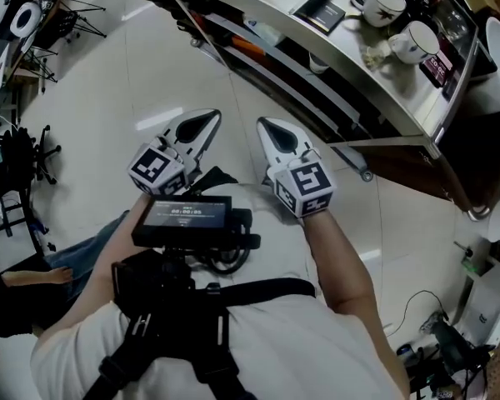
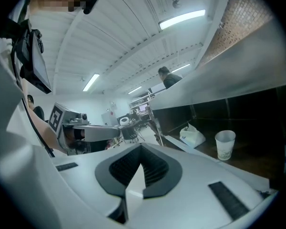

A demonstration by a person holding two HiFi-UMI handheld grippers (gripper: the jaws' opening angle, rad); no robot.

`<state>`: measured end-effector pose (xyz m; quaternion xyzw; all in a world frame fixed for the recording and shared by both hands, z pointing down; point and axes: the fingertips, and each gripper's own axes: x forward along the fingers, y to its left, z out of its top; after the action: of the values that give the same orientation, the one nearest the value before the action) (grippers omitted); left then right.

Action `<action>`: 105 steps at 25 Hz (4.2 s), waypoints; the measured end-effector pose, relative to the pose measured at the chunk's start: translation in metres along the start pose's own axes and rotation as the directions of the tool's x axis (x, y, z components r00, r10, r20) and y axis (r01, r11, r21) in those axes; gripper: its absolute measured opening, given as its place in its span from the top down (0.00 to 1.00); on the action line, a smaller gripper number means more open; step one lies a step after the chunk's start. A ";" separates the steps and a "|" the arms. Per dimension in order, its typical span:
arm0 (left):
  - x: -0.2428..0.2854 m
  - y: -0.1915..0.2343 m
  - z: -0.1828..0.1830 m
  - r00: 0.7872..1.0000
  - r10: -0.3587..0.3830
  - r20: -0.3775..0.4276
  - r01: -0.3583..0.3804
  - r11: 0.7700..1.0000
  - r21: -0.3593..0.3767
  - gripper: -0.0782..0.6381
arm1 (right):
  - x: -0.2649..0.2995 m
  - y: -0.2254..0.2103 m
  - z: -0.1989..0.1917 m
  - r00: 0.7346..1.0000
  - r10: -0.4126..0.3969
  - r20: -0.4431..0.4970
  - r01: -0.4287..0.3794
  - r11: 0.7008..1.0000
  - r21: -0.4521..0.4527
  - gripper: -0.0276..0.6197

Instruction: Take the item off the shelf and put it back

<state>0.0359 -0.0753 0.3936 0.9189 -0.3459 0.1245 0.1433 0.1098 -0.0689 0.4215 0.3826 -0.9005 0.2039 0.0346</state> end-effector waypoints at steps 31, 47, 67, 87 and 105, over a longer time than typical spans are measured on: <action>0.054 0.000 0.008 0.952 -0.306 -0.004 0.306 0.951 0.047 0.89 | 0.005 -0.034 0.018 0.964 -0.266 -0.002 0.266 0.962 -0.066 0.94; 0.058 0.008 0.002 0.965 -0.262 -0.016 0.262 0.964 0.033 0.89 | 0.012 -0.033 0.015 0.969 -0.244 -0.048 0.238 0.966 -0.100 0.94; 0.073 0.024 0.010 0.973 -0.229 0.012 0.229 0.973 0.015 0.89 | 0.028 -0.049 0.022 0.967 -0.238 -0.088 0.223 0.963 -0.151 0.94; 0.051 0.058 -0.007 0.979 -0.198 0.046 0.200 0.980 -0.026 0.89 | 0.059 -0.071 0.011 0.918 -0.344 -0.196 0.264 0.901 -0.345 0.94; 0.046 0.054 -0.018 0.983 -0.181 0.038 0.183 0.981 -0.064 0.89 | 0.052 -0.187 -0.020 0.699 -0.614 -0.366 0.211 0.666 -0.715 0.74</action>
<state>0.0306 -0.1357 0.4347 0.9432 -0.2665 0.0845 0.1794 0.2028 -0.2130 0.5153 0.4717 -0.7398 -0.0139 0.4797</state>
